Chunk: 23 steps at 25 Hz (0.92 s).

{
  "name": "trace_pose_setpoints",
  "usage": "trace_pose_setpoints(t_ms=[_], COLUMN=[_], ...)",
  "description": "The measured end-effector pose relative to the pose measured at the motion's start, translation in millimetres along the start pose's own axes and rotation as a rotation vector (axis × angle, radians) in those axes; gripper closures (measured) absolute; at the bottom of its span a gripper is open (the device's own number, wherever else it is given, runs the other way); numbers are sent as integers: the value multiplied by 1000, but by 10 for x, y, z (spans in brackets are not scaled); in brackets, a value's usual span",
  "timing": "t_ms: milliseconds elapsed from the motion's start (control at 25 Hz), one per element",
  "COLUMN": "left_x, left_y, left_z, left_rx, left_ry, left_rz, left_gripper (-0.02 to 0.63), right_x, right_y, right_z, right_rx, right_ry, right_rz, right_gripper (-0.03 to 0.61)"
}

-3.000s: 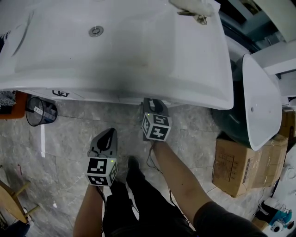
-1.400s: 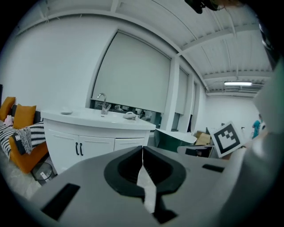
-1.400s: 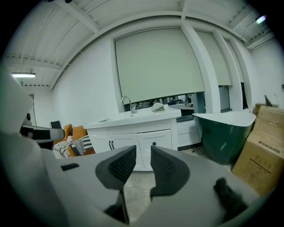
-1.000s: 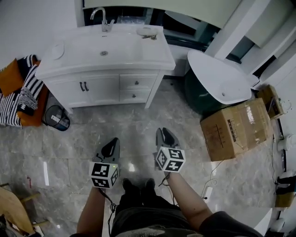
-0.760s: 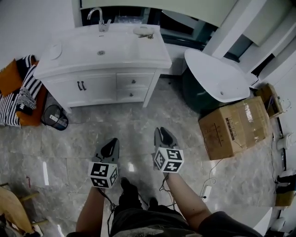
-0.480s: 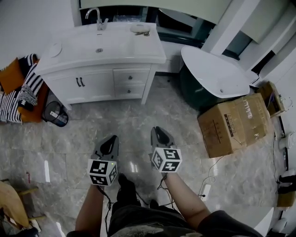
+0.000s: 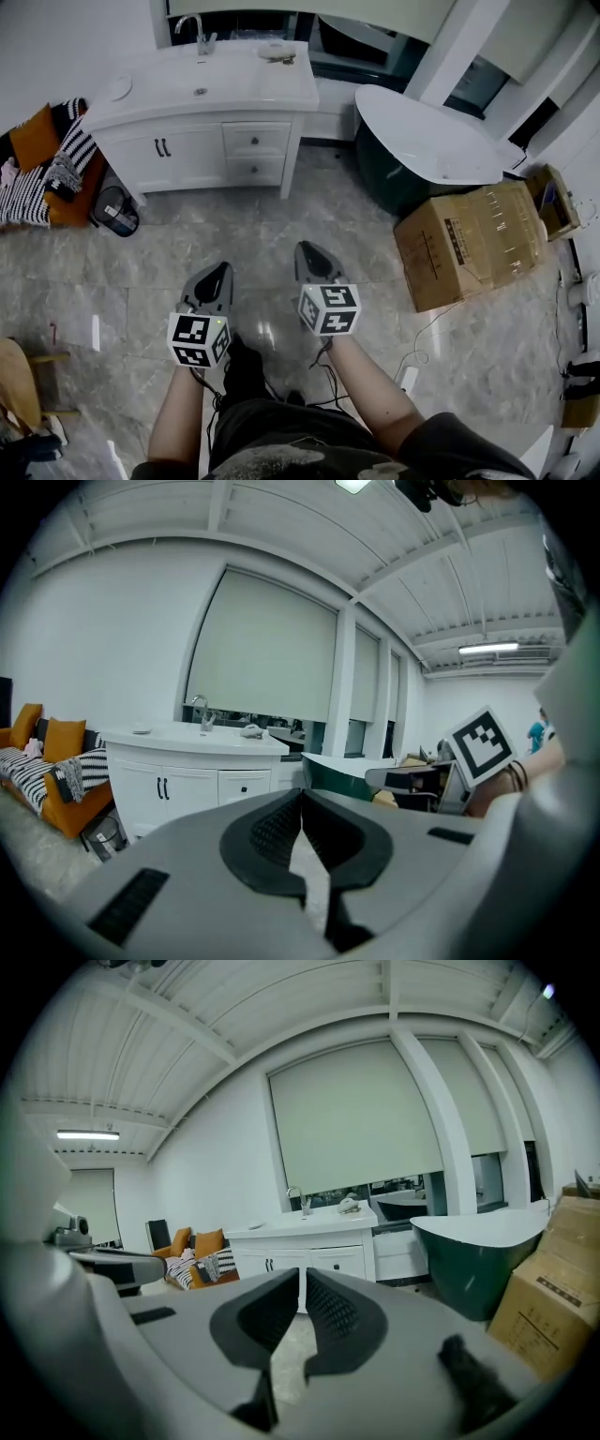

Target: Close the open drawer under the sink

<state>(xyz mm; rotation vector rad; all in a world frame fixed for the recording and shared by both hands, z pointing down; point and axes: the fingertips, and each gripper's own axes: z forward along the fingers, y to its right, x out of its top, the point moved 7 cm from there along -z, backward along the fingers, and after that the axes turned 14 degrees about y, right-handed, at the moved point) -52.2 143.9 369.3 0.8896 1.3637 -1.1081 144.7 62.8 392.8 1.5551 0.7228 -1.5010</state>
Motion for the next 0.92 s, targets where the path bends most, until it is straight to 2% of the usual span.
trace_pose_setpoints(t_ms=[240,560,920], left_x=[-2,-17,28], left_y=[428,1094,1347], left_z=[-391,-756,-1172], left_rx=[12,5,33], left_ry=[25,37,71], left_rz=[9,10,27], left_gripper=[598,598,598], right_x=[116,84,151], right_y=[-41,33,-184], right_z=[-617,-1385,-1795], right_rx=[45,68,116], right_ry=[27,5,44], right_rz=[-23,-28,-49], right_gripper=[540,543,545])
